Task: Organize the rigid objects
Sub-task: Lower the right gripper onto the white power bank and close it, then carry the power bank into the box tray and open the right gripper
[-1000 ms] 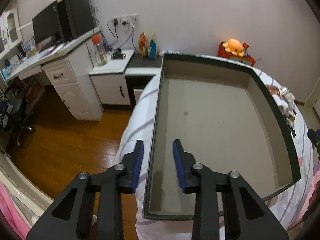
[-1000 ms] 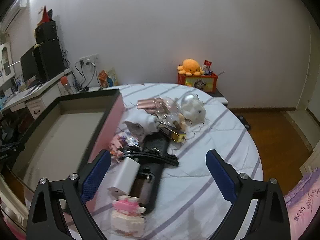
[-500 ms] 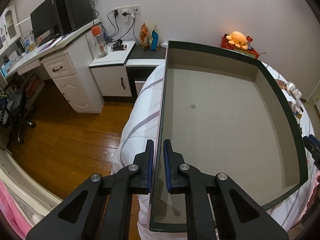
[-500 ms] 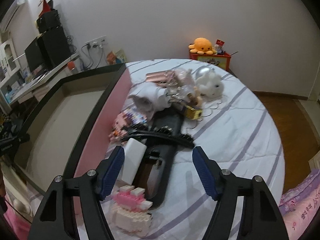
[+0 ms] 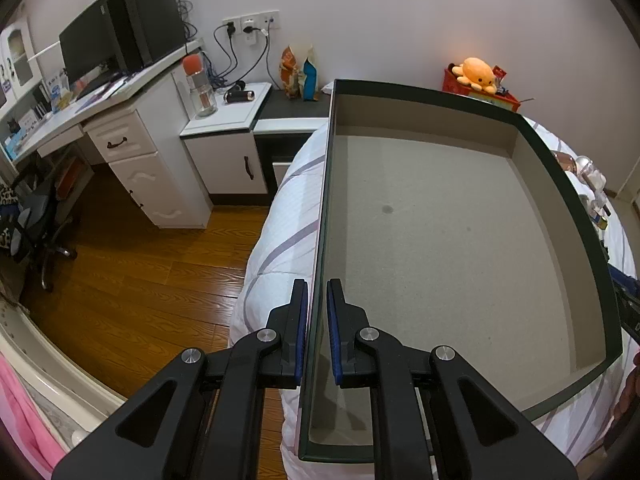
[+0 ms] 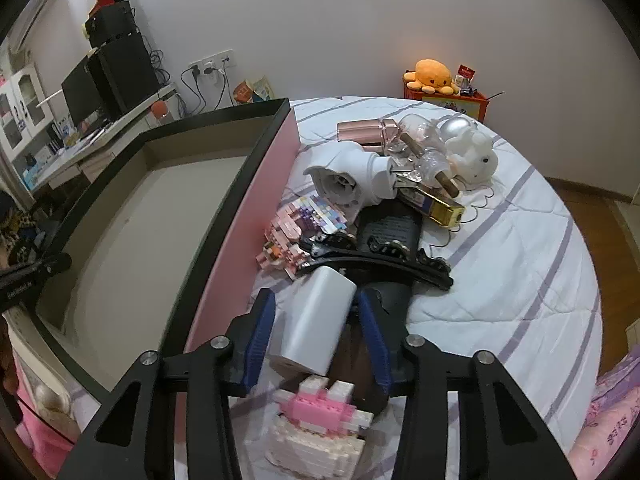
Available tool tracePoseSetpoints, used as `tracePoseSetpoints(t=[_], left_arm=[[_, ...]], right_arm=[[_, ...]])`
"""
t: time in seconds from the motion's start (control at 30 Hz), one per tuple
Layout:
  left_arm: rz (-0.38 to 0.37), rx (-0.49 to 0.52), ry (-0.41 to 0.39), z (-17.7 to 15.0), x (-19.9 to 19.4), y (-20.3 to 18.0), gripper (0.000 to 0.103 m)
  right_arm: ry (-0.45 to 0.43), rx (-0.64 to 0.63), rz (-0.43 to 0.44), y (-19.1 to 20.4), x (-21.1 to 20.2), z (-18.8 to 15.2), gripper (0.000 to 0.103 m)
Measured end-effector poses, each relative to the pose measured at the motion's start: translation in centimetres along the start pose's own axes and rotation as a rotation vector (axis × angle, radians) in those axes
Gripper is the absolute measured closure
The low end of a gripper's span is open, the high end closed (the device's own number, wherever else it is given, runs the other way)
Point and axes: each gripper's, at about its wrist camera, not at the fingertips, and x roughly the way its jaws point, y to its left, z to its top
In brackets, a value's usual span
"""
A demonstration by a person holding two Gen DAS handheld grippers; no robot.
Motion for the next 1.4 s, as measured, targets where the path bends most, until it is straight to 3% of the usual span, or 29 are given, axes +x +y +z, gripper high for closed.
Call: tracePoseSetpoints(t=[0.13,0.37,0.67,1.0,1.4], left_arm=[[-0.003,0.003,0.0,0.0,-0.1,0.1,0.094],[-0.042,-0.002,0.027,0.5,-0.1,0.7,0.094],[-0.055,0.034,0.045,0.3,-0.9,0.8,0.093],[-0.033,0.048,0.048,0.2,-1.2,0.4,0.093],[-0.014,0.039,0.044,0.1,-1.3,0.4,0.094]], right_arm=[[0.012,-0.004,-0.018,0.2,0.1,0.1,0.06],[0.033,-0.05,-0.046,1.1,-0.3,0.1,0.072],[0.04,-0.074,-0.059,1.5,-0.8,0.1,0.074],[-0.041,-0.044,-0.014,0.6,-2.4,0.8,0.078],[-0.102,-0.049,-0.05,0.8,-3.5,1.9,0.079]])
